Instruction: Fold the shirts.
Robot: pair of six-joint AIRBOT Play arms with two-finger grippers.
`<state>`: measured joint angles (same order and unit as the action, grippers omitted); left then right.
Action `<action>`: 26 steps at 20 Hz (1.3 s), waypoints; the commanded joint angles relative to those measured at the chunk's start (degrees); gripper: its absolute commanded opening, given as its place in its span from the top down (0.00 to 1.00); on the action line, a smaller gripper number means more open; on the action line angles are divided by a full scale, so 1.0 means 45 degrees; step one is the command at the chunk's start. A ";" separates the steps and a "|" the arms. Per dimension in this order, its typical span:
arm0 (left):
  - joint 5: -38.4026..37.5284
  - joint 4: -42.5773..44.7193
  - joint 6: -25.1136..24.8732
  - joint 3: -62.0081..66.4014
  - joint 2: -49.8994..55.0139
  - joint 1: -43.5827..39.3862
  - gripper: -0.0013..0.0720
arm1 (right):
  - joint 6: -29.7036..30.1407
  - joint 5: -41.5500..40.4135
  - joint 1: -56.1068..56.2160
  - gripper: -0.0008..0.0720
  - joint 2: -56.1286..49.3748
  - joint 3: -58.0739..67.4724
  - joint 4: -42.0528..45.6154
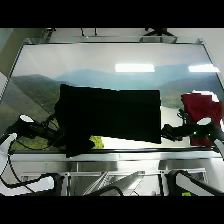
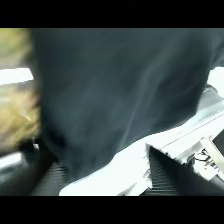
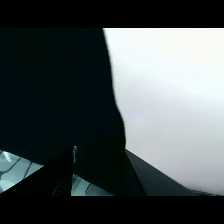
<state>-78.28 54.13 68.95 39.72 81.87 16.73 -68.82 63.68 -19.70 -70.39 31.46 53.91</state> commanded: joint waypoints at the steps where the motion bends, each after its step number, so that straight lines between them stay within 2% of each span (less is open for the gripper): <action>1: 0.0219 -0.0607 -0.0466 0.0544 0.0379 -0.0724 0.82 | 0.0321 -0.0107 0.0903 0.48 -0.0112 -0.0049 -0.0486; 2: 0.0209 -0.0602 -0.0466 0.0772 0.0316 -0.0826 0.96 | 0.0355 -0.0151 0.1107 0.49 -0.0160 -0.0044 -0.0627; 4: 0.0204 -0.0573 -0.0452 0.1161 -0.0034 -0.0806 0.97 | 0.0364 -0.0287 0.1171 0.51 -0.0155 0.0015 -0.0622; 5: 0.0189 -0.0578 -0.0437 0.1341 -0.0272 -0.0743 0.97 | 0.0554 -0.0243 0.1171 0.78 -0.0146 0.0083 -0.0631; 6: 0.0141 -0.0583 -0.0408 0.1462 -0.0549 -0.0641 0.97 | 0.0685 -0.0112 0.1171 0.94 -0.0131 0.0160 -0.0699; 7: 0.0005 -0.0583 -0.0403 0.1545 -0.0923 -0.0495 0.97 | 0.0680 0.0053 0.1161 0.96 -0.0126 0.0287 -0.0704; 12: -0.1127 -0.0568 -0.0403 0.1564 -0.3211 0.0457 0.97 | 0.0136 0.0719 0.0238 0.96 0.0170 0.1345 -0.0219; 15: -0.1705 -0.0350 -0.0306 0.1569 -0.4639 0.0311 0.97 | 0.0151 0.1205 -0.0233 0.96 0.0748 0.1472 -0.0238; 19: -0.1647 0.0559 0.0180 0.1928 -0.5989 0.0000 0.97 | -0.0243 0.1107 -0.0228 0.96 0.1141 0.2064 0.0160; 22: -0.1180 0.1418 0.0170 0.3939 -0.5047 -0.0180 0.97 | 0.0257 0.0374 0.0073 0.96 0.1015 0.3546 -0.0597; 26: -0.0840 0.1418 0.0087 0.7470 -0.1404 -0.1020 0.97 | 0.0277 -0.0923 0.1209 0.96 -0.0563 0.5867 -0.0665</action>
<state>-83.29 59.29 69.41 63.66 66.57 14.31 -68.07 63.90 -17.19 -68.93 51.33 51.77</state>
